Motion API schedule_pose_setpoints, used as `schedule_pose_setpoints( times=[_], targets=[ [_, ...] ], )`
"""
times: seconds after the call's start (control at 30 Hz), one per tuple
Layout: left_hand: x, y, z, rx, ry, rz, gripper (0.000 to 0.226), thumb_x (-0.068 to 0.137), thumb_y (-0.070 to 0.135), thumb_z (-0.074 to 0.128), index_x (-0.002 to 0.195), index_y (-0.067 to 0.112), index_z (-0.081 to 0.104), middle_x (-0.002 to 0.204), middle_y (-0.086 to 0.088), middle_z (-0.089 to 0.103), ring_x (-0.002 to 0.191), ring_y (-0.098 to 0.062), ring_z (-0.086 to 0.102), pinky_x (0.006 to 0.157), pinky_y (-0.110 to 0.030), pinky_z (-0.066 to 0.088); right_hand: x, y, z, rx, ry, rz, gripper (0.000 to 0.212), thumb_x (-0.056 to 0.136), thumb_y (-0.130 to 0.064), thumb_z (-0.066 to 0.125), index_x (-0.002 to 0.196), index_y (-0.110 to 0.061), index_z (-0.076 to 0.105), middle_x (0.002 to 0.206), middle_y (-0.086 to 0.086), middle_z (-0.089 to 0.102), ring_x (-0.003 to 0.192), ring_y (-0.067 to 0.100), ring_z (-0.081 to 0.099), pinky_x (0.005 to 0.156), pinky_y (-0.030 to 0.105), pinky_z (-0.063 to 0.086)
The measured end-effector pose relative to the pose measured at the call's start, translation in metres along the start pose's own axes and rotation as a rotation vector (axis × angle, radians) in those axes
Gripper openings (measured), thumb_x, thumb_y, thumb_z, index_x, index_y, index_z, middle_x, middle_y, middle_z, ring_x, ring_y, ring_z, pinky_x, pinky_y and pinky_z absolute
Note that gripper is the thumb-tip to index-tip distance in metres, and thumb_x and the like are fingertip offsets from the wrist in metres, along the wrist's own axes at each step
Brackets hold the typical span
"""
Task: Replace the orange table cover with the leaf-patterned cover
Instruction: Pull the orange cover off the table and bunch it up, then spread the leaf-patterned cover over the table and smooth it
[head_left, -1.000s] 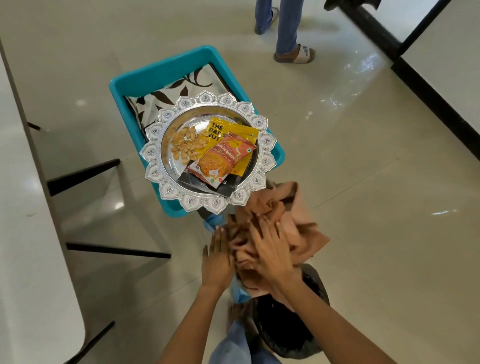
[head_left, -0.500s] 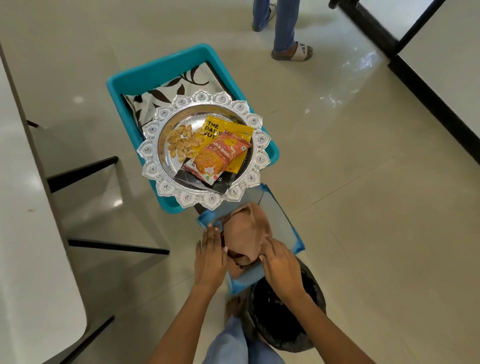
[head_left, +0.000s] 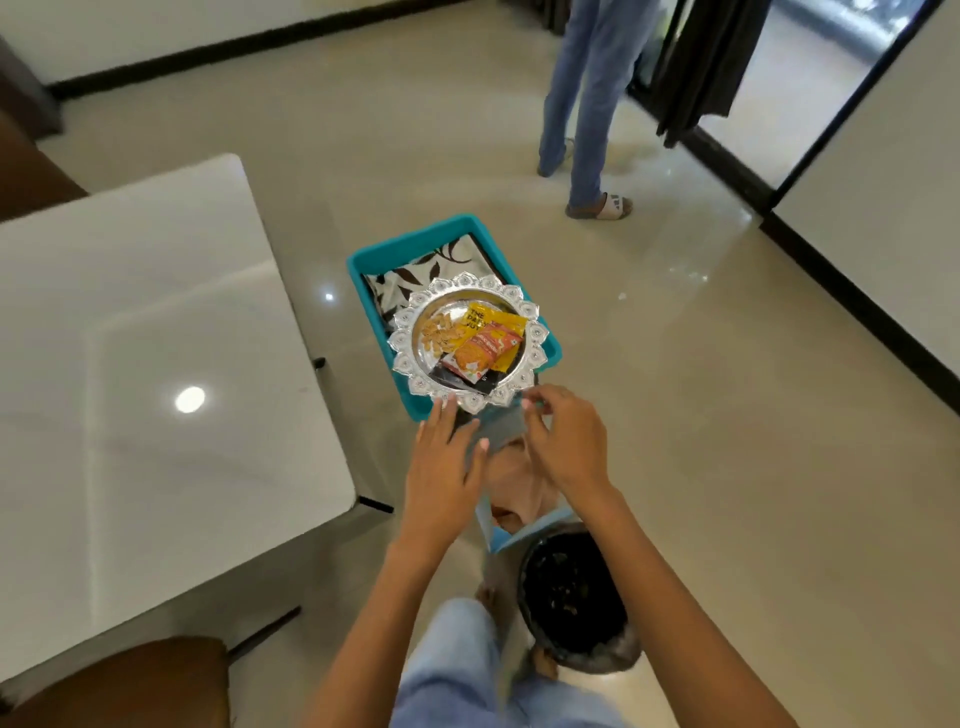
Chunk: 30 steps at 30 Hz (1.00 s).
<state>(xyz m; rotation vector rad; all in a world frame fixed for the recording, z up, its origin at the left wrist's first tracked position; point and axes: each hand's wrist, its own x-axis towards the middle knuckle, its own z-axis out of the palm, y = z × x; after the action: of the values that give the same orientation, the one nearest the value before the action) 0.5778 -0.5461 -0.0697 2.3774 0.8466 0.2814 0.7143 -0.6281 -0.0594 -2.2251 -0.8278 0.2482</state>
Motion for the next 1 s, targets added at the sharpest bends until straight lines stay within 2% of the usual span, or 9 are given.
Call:
schedule_pose_setpoints(
  times=[0.1, 0.17, 0.23, 0.4, 0.47, 0.53, 0.63, 0.77, 1.0],
  targets=[
    [0.003, 0.006, -0.04, -0.035, 0.113, -0.009, 0.051, 0.096, 0.041, 0.033, 0.125, 0.009, 0.059, 0.152, -0.01, 0.031, 0.145, -0.023, 0.015, 0.117, -0.035, 0.009, 0.007, -0.039, -0.006, 0.042, -0.008, -0.065, 0.015, 0.089, -0.025, 0.059, 0.099, -0.018, 0.069, 0.094, -0.002, 0.07, 0.081, 0.013, 0.066, 0.07, 0.03, 0.051],
    [0.008, 0.002, -0.062, -0.048, 0.184, -0.01, 0.047, 0.096, 0.038, 0.035, 0.13, 0.013, 0.055, 0.154, -0.005, 0.028, 0.145, -0.016, 0.01, 0.118, -0.037, 0.01, 0.014, -0.062, -0.003, 0.053, -0.023, -0.105, 0.015, 0.089, -0.025, 0.059, 0.099, -0.019, 0.069, 0.091, -0.003, 0.071, 0.08, 0.012, 0.065, 0.069, 0.029, 0.05],
    [0.015, -0.009, -0.082, -0.057, 0.222, -0.018, 0.049, 0.095, 0.039, 0.034, 0.135, 0.017, 0.05, 0.155, -0.003, 0.025, 0.143, -0.009, 0.005, 0.118, -0.033, 0.006, 0.025, -0.083, 0.007, 0.076, -0.031, -0.137, 0.014, 0.09, -0.023, 0.06, 0.098, -0.017, 0.069, 0.093, -0.004, 0.07, 0.081, 0.011, 0.064, 0.067, 0.025, 0.047],
    [0.041, -0.062, -0.126, -0.027, 0.196, -0.114, 0.052, 0.098, 0.045, 0.031, 0.144, 0.023, 0.035, 0.158, 0.002, 0.015, 0.146, -0.012, 0.002, 0.113, -0.02, -0.008, 0.061, -0.131, 0.059, 0.091, -0.024, -0.156, 0.012, 0.089, -0.02, 0.06, 0.095, -0.016, 0.07, 0.088, -0.003, 0.069, 0.079, 0.012, 0.062, 0.068, 0.021, 0.046],
    [0.058, -0.09, -0.146, 0.012, 0.161, -0.145, 0.048, 0.101, 0.042, 0.033, 0.145, 0.025, 0.032, 0.159, 0.005, 0.011, 0.147, -0.011, 0.0, 0.108, -0.017, -0.012, 0.077, -0.155, 0.084, 0.081, -0.01, -0.143, 0.013, 0.09, -0.022, 0.059, 0.096, -0.017, 0.069, 0.087, -0.005, 0.069, 0.077, 0.007, 0.059, 0.065, 0.01, 0.039],
    [0.076, -0.112, -0.165, 0.024, 0.136, -0.161, 0.046, 0.101, 0.04, 0.034, 0.145, 0.027, 0.032, 0.159, 0.006, 0.008, 0.147, -0.012, 0.0, 0.109, -0.02, -0.01, 0.093, -0.176, 0.108, 0.08, -0.013, -0.137, 0.013, 0.091, -0.022, 0.059, 0.097, -0.017, 0.069, 0.089, -0.005, 0.069, 0.077, 0.003, 0.057, 0.063, 0.004, 0.034],
    [0.104, -0.134, -0.186, 0.025, 0.095, -0.171, 0.046, 0.101, 0.04, 0.033, 0.145, 0.026, 0.033, 0.159, 0.005, 0.01, 0.147, -0.013, 0.001, 0.113, -0.025, -0.005, 0.116, -0.202, 0.137, 0.07, -0.017, -0.11, 0.014, 0.091, -0.022, 0.058, 0.099, -0.016, 0.068, 0.092, -0.005, 0.068, 0.08, 0.004, 0.058, 0.064, 0.007, 0.038],
    [0.146, -0.157, -0.194, -0.017, 0.095, -0.153, 0.046, 0.101, 0.039, 0.033, 0.145, 0.026, 0.033, 0.159, 0.004, 0.013, 0.147, -0.013, 0.003, 0.11, -0.022, -0.008, 0.145, -0.218, 0.163, 0.059, -0.02, -0.087, 0.016, 0.092, -0.022, 0.058, 0.101, -0.015, 0.069, 0.093, -0.004, 0.068, 0.083, 0.005, 0.06, 0.069, 0.014, 0.044],
    [0.234, -0.179, -0.176, -0.026, 0.07, -0.094, 0.047, 0.103, 0.034, 0.033, 0.148, 0.021, 0.029, 0.159, 0.002, 0.012, 0.147, -0.013, 0.001, 0.108, -0.021, -0.011, 0.224, -0.2, 0.197, -0.02, -0.026, -0.027, 0.013, 0.091, -0.023, 0.058, 0.096, -0.016, 0.069, 0.088, -0.003, 0.069, 0.078, 0.008, 0.062, 0.065, 0.021, 0.046]
  ],
)
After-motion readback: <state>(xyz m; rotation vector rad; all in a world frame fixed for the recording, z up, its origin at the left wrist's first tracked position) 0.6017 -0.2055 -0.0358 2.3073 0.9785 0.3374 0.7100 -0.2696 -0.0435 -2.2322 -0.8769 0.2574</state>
